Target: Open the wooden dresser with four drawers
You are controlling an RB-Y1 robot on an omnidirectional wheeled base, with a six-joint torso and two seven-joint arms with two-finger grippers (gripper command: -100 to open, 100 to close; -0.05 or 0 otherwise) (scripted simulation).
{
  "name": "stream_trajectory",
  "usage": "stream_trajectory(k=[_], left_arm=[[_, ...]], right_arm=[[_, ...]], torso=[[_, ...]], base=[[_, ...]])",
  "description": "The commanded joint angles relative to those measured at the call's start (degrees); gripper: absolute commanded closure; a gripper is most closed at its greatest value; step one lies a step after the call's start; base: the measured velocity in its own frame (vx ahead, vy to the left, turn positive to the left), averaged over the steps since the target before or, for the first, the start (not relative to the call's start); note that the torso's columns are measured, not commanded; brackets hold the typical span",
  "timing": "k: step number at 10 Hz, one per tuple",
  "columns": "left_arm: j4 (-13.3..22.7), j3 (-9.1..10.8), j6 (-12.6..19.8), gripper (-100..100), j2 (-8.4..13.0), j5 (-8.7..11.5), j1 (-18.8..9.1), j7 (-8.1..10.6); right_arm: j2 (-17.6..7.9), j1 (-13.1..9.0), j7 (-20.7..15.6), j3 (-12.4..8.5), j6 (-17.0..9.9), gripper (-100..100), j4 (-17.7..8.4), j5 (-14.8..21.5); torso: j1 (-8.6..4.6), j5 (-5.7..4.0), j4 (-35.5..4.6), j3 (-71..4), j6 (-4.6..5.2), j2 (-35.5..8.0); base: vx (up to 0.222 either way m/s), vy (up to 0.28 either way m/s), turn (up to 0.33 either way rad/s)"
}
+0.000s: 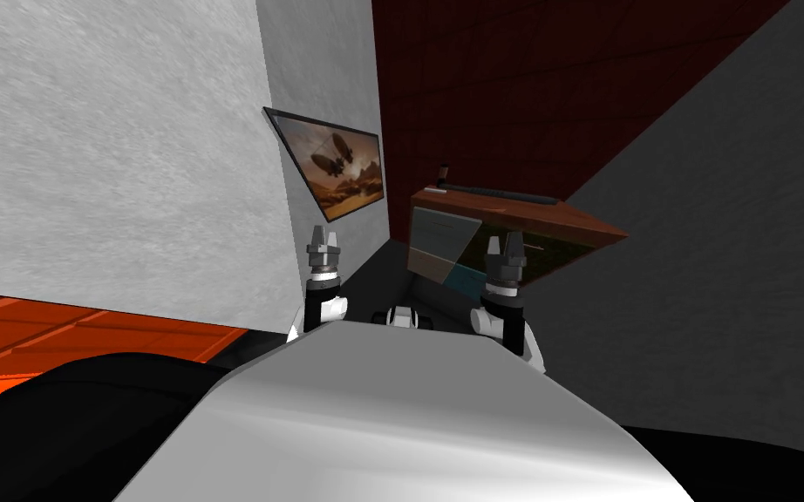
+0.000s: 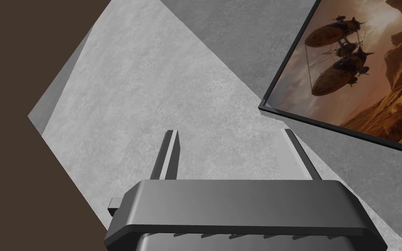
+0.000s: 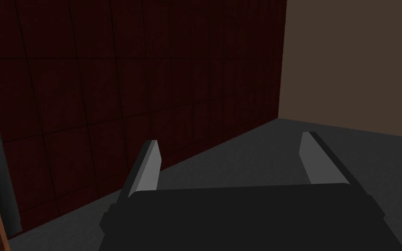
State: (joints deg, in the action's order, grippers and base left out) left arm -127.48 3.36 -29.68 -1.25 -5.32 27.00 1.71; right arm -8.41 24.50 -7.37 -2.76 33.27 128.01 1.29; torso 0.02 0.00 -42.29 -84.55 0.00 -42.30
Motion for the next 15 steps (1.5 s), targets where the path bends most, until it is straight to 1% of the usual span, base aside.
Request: stream_trajectory(k=[1,2,3,4,5,6,7,8,9,10,11,12,13,14,15], left_arm=[[0.0,0.0,0.0,0,0.0,0.0,0.0,0.0],[0.0,0.0,0.0,0,0.0,0.0,0.0,0.0],[0.0,0.0,0.0,0,0.0,0.0,0.0,0.0],[0.0,0.0,0.0,0,0.0,0.0,0.0,0.0],[0.0,0.0,0.0,0,0.0,0.0,0.0,0.0],[0.0,0.0,0.0,0,0.0,0.0,0.0,0.0],[0.0,0.0,0.0,0,0.0,0.0,0.0,0.0],[0.0,0.0,0.0,0,0.0,0.0,0.0,0.0],[0.0,0.0,0.0,0,0.0,0.0,0.0,0.0],[0.0,0.0,0.0,0,0.0,0.0,0.0,0.0],[0.0,0.0,0.0,0,0.0,0.0,0.0,0.0],[0.0,0.0,0.0,0,0.0,0.0,0.0,0.0],[0.0,0.0,0.0,0,0.0,0.0,0.0,0.0],[0.0,0.0,0.0,0,0.0,0.0,0.0,0.0],[0.0,0.0,0.0,0,0.0,0.0,0.0,0.0]], right_arm=[[-0.6,-0.17,-4.08,-1.7,0.25,-100,-1.68,1.18],[-0.6,-0.17,-4.34,-1.7,0.25,-100,-1.68,1.18],[-0.86,-0.4,-6.67,-2.88,0.44,-100,-2.92,1.98],[-0.86,-0.4,-6.91,-2.88,0.44,-100,-2.92,1.98],[-1.05,-0.63,-9.26,-4.13,0.64,-100,-4.2,2.82],[-1.05,-0.63,-9.63,-4.13,0.64,-100,-4.2,2.82],[-1.2,-0.88,-11.87,-5.44,0.86,-100,-5.53,3.71],[-1.2,-0.88,-12.47,-5.44,0.86,-100,-5.53,3.71],[-1.3,-1.13,-14.64,-6.79,1.09,-100,-6.89,4.62],[-1.3,-1.13,-15.42,-6.79,1.09,-100,-6.89,4.62],[-1.36,-1.39,-17.58,-8.19,1.32,-100,-8.31,5.57],[-1.36,-1.39,-18.47,-8.19,1.32,-100,-8.31,5.57],[-1.39,-1.66,-20.44,-9.63,1.56,-100,-9.78,6.55],[-1.39,-1.66,-21.61,-9.63,1.56,-100,-9.78,6.55],[-1.41,-1.94,-23.5,-11.11,1.8,-100,-11.31,7.55]], torso=[[-0.05,0.0,0.0,0.01,0.01,-0.03],[-0.04,-0.01,0.0,-0.01,0.0,0.01],[-0.07,-0.01,0.0,0.01,0.0,-0.04],[0.02,0.01,0.01,-0.02,0.0,0.02],[-0.03,0.01,0.01,-0.01,0.0,0.0],[-0.02,0.0,0.01,-0.03,0.0,0.04],[-0.02,0.0,0.01,-0.02,0.0,0.01],[0.0,0.0,0.02,-0.04,0.0,0.07],[-0.05,0.0,0.02,-0.03,0.0,0.03],[-0.01,0.0,0.02,-0.03,0.0,0.05],[-0.02,0.01,0.01,-0.01,0.0,0.0],[0.01,0.01,0.0,-0.01,0.0,0.01],[-0.03,0.0,-0.01,0.02,0.01,-0.05],[-0.02,0.0,0.01,-0.03,0.0,0.04],[-0.08,-0.01,0.01,-0.02,0.01,0.0]], base=[[0.076,0.053,0.007],[0.057,0.042,0.002],[0.072,0.064,0.01],[0.062,0.051,0.001],[0.074,0.055,0.008],[0.065,0.056,0.003],[0.086,0.063,0.009],[0.079,0.052,0.004],[0.091,0.062,0.012],[0.081,0.06,0.002],[0.082,0.075,0.009],[0.067,0.063,0.003],[0.09,0.069,0.008],[0.077,0.051,0.005],[0.084,0.067,0.01]])
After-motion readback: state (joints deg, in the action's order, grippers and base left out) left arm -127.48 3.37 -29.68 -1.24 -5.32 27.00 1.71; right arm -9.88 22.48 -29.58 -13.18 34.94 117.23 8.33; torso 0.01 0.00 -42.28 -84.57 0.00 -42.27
